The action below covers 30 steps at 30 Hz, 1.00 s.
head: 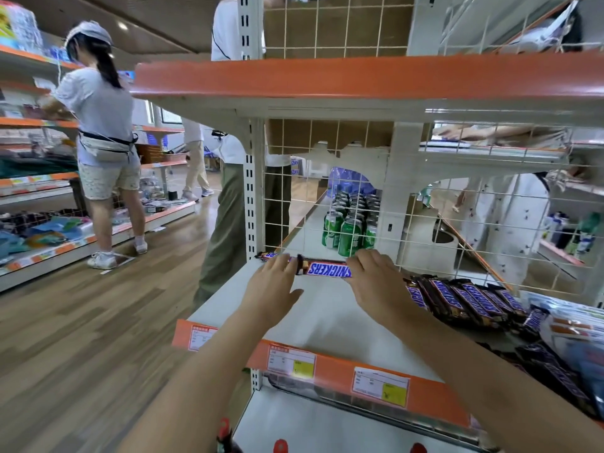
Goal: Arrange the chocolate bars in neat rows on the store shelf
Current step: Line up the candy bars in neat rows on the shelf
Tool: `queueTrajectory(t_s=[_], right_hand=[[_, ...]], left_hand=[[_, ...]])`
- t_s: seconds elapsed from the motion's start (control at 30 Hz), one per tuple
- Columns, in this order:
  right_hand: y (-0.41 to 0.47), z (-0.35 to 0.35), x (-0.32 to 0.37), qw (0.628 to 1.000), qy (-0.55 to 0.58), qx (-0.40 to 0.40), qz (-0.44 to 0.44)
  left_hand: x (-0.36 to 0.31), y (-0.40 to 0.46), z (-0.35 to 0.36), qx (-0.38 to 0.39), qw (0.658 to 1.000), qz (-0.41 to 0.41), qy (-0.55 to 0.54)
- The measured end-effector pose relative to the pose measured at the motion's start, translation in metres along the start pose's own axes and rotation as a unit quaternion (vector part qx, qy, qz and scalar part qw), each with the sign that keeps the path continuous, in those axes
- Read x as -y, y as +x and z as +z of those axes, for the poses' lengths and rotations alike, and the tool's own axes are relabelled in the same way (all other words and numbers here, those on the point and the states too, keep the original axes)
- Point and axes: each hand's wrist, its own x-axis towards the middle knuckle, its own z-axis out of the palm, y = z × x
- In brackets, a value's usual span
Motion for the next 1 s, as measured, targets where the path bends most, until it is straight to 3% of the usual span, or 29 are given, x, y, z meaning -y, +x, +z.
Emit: queueTrajectory(t_s=[0.23,0.4,0.47,0.53,0.63,0.67,0.83,1.0], right_hand=[[0.008,-0.015,0.031,0.994,0.05,-0.084,-0.052],[0.013,-0.023,0.041,0.992,0.089,-0.07,-0.063],[0.014,-0.03,0.043,0.984,0.176,-0.037,-0.005],[0.016,-0.038,0.042,0.941,0.318,0.007,0.117],[0.019,-0.045,0.037,0.811,0.506,0.066,0.287],[0.02,-0.047,0.034,0.783,0.531,0.082,0.314],[0.016,-0.056,0.032,0.75,0.559,0.213,0.282],[0.014,-0.055,0.033,0.733,0.567,0.211,0.311]], left_hand=[[0.019,-0.012,-0.015,-0.042,0.999,-0.004,0.022],[0.034,-0.024,-0.026,-0.056,0.998,-0.002,0.037],[0.039,-0.028,-0.028,-0.057,0.997,-0.012,0.044],[0.042,-0.03,-0.031,-0.057,0.997,-0.021,0.05],[0.043,-0.031,-0.035,-0.058,0.996,-0.022,0.058],[0.043,-0.031,-0.036,-0.056,0.996,-0.024,0.059],[0.035,-0.031,-0.033,-0.059,0.997,-0.02,0.055],[0.028,-0.03,-0.031,-0.044,0.997,-0.009,0.061]])
